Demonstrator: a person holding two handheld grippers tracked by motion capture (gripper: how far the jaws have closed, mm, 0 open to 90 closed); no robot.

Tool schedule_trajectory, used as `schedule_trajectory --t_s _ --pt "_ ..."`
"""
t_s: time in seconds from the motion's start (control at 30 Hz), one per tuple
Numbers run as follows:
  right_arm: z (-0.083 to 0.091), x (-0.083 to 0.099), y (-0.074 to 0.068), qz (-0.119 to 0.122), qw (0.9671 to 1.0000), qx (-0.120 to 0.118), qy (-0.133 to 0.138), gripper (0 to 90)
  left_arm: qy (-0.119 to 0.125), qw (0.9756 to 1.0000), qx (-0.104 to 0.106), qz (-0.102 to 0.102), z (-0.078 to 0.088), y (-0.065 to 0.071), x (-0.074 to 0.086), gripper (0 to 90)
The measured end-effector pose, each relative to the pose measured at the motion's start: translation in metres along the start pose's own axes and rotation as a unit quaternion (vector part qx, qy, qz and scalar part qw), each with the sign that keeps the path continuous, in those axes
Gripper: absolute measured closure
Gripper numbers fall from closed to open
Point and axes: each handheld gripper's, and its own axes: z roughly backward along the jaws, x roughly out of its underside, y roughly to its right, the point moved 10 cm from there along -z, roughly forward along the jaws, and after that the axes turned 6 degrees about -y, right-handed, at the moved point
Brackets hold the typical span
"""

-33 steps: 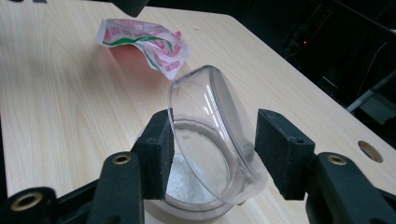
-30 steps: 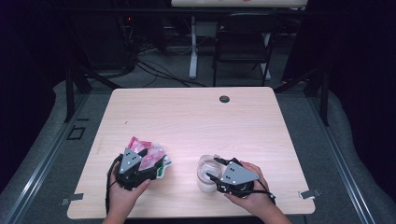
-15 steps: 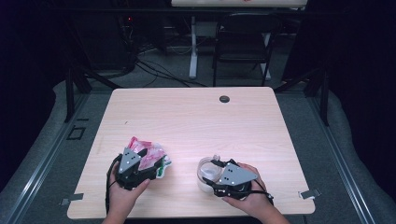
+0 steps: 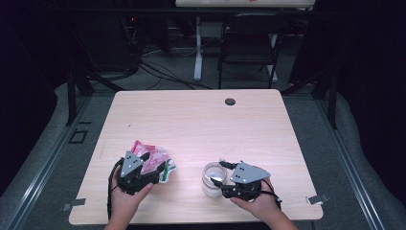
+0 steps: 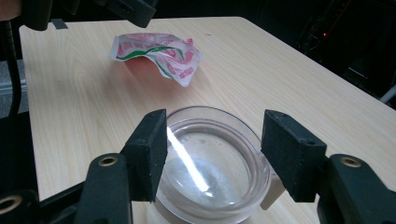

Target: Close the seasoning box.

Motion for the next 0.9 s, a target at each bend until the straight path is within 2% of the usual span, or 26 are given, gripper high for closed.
schedule_trajectory --t_s 0.2,0.4,0.53,0.67,0.9 --pt "0.005 -0.003 0.006 -0.023 0.9996 -0.002 0.014 41.3 0.004 1.0000 -0.004 0.002 0.002 -0.004 -0.001 33.6" --pt "0.014 -0.003 0.024 -0.046 0.9985 0.017 0.023 41.4 0.006 0.9999 -0.008 0.014 0.004 -0.011 -0.001 33.6" --pt "0.019 0.002 0.042 -0.078 0.9961 0.032 0.027 41.4 0.006 0.9997 -0.011 0.022 0.005 -0.017 0.000 33.6" --pt "0.020 0.012 0.058 -0.101 0.9933 0.053 0.019 41.4 0.009 0.9993 -0.017 0.031 0.007 -0.023 0.000 33.6" --pt "0.020 0.023 0.072 -0.124 0.9896 0.072 0.012 41.4 0.013 0.9985 -0.030 0.043 0.012 -0.037 0.001 33.7"
